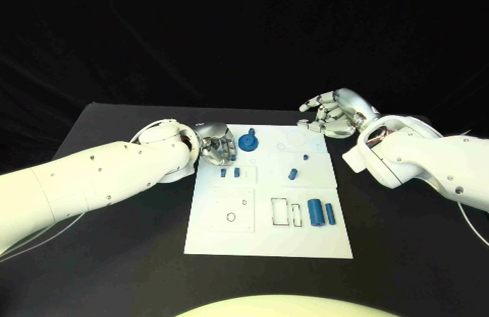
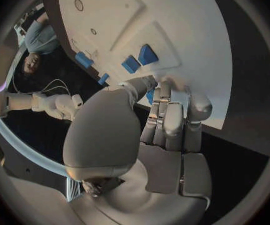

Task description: Assemble the parts on the task board

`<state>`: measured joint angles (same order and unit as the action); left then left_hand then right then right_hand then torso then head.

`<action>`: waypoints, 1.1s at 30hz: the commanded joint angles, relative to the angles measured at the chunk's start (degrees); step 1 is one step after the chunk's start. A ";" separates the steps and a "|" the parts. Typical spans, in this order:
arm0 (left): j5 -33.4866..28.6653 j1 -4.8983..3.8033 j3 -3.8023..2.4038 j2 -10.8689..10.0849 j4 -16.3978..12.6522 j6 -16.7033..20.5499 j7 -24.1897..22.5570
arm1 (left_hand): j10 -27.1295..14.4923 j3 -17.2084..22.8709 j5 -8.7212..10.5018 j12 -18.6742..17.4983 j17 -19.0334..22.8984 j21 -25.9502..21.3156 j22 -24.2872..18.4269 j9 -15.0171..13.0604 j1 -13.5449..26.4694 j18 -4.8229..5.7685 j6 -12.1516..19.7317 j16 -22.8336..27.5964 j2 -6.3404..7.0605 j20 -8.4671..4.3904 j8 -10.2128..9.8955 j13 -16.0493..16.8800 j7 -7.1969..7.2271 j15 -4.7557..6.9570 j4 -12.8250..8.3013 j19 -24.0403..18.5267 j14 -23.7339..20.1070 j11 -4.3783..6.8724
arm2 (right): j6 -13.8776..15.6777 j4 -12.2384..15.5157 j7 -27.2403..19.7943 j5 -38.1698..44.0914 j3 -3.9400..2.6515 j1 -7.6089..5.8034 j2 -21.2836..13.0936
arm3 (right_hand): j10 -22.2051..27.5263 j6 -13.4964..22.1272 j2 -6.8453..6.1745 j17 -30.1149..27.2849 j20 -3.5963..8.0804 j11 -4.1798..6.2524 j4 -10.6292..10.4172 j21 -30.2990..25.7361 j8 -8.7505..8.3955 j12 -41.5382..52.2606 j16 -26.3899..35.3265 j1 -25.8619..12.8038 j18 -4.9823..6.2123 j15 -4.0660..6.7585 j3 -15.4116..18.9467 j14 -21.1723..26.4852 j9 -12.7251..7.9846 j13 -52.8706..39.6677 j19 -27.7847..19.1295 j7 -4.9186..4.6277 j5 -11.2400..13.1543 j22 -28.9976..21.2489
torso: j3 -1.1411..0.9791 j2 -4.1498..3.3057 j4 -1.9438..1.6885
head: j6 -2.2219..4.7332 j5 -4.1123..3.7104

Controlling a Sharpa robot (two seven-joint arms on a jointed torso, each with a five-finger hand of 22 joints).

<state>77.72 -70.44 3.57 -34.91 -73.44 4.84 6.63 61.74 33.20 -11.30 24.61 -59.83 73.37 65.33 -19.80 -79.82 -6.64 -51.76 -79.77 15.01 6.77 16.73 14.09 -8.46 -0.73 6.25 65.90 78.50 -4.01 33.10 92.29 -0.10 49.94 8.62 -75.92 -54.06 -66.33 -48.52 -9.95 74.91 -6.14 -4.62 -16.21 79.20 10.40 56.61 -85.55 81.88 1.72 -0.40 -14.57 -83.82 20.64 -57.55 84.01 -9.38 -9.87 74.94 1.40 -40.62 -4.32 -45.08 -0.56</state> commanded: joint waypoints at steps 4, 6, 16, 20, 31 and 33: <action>-0.18 0.01 -0.03 -0.12 -0.06 0.09 -0.19 | 0.11 0.04 -0.13 -0.24 -0.02 -0.25 -0.04 0.26 0.74 0.03 1.14 -0.33 0.15 0.21 -0.80 0.25 -0.15 0.06 0.38 -0.22 -0.22 -0.27 | 0.21 0.01 -0.18 0.52 -0.01 0.05 -0.02 | -0.28 -0.02 -0.15 7.09 0.25 0.25 -0.12 -0.39 0.31 -0.34 0.19 -0.33 0.89 0.42 -0.24 -3.98 -0.06 0.10 0.98 -0.08 -0.30 7.96 | 0.01 -0.03 0.02 | 0.06 -0.02; -0.18 0.01 -0.04 -0.25 -0.12 0.18 -0.19 | 0.13 0.04 -0.12 -0.23 0.03 -0.26 -0.05 0.29 0.76 0.02 1.23 -0.32 0.18 0.21 -0.87 0.28 -0.15 0.07 0.39 -0.21 -0.24 -0.27 | 0.22 0.00 -0.18 0.52 -0.01 0.05 -0.03 | -0.28 -0.02 -0.15 7.09 0.25 0.25 -0.12 -0.39 0.31 -0.34 0.19 -0.33 0.89 0.42 -0.24 -3.98 -0.06 0.10 0.98 -0.08 -0.30 7.96 | 0.01 -0.04 0.03 | 0.05 -0.02; -1.80 0.01 -0.61 -2.36 -1.47 0.94 -0.35 | -0.32 0.12 -0.20 -0.49 0.92 -0.90 -0.87 0.57 0.60 -0.19 2.24 -0.08 0.39 0.19 -1.71 0.52 -0.29 0.06 0.28 -0.95 -0.65 -0.35 | 0.03 -0.43 -0.19 0.53 -0.01 0.07 -0.08 | 0.59 0.11 -0.31 6.72 0.26 0.25 -0.07 -1.00 0.32 -1.60 0.42 -0.42 1.02 0.42 -0.26 -3.88 -0.09 1.34 0.72 -0.08 -0.31 7.58 | 0.01 0.03 0.05 | 0.40 -0.16; -4.11 -0.04 -1.70 -3.93 -2.38 1.44 -0.49 | -1.08 0.48 -0.26 -0.72 2.16 -1.59 -1.72 0.63 0.00 -0.38 2.31 0.44 0.19 0.26 -1.94 0.68 -0.46 -0.14 -0.08 -1.81 -1.37 -0.59 | -0.06 -0.87 -0.18 0.53 -0.01 0.08 -0.18 | 3.05 0.29 -0.42 6.62 0.29 0.28 0.03 -1.28 0.48 -5.46 0.56 -0.40 1.06 0.44 -0.68 -3.83 -0.13 5.05 0.66 -0.06 -0.35 7.43 | -0.03 0.09 -0.02 | 0.59 -0.17; -15.68 -0.56 -3.77 -7.23 -4.10 3.23 -2.79 | -2.19 1.37 -0.39 -0.86 5.83 -3.29 -3.82 0.51 -1.14 -0.90 1.52 2.04 -0.57 0.54 -1.86 1.02 -0.83 -0.62 -0.90 -3.96 -3.41 -1.23 | -0.28 -1.95 -0.17 0.53 0.00 0.07 -0.41 | 5.75 0.16 -1.00 3.65 0.45 0.44 0.16 -1.30 1.42 -12.05 2.82 -0.38 1.01 0.62 -2.22 -2.91 -0.10 11.57 0.86 0.09 -0.34 7.53 | 0.03 0.12 -0.07 | 1.30 0.04; -17.06 -0.62 -3.90 -7.26 -4.12 3.96 -3.82 | -2.53 1.48 -0.31 -0.91 8.84 -4.81 -5.82 0.43 -1.17 -1.41 1.05 3.40 -0.72 0.65 -1.72 1.09 -1.05 -0.82 -1.04 -5.88 -4.85 -1.51 | -0.37 -2.05 -0.19 0.53 0.00 0.07 -0.42 | 5.72 0.06 -1.10 3.54 0.49 0.48 0.17 -1.41 1.62 -12.64 2.96 -0.40 1.03 0.67 -2.53 -2.91 -0.09 12.16 0.84 0.13 -0.34 7.49 | 0.01 0.04 -0.01 | 1.43 0.01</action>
<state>66.57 -70.96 -0.26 -42.27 -77.31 6.86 5.53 59.45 34.24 -11.30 23.90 -51.63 68.92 59.93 -19.27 -80.51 -7.26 -50.31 -76.66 14.33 7.38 14.84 15.10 -9.67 -1.58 5.21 60.47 74.00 -5.62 33.22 90.28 -0.05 49.96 8.62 -75.88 -54.46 -60.78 -48.10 -10.48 74.90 -6.14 -4.20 -16.03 78.15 11.73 44.03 -82.89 81.35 1.72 -0.19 -16.82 -84.03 20.56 -45.45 84.01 -9.00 -9.87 74.92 1.38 -40.49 -4.38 -43.82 -0.52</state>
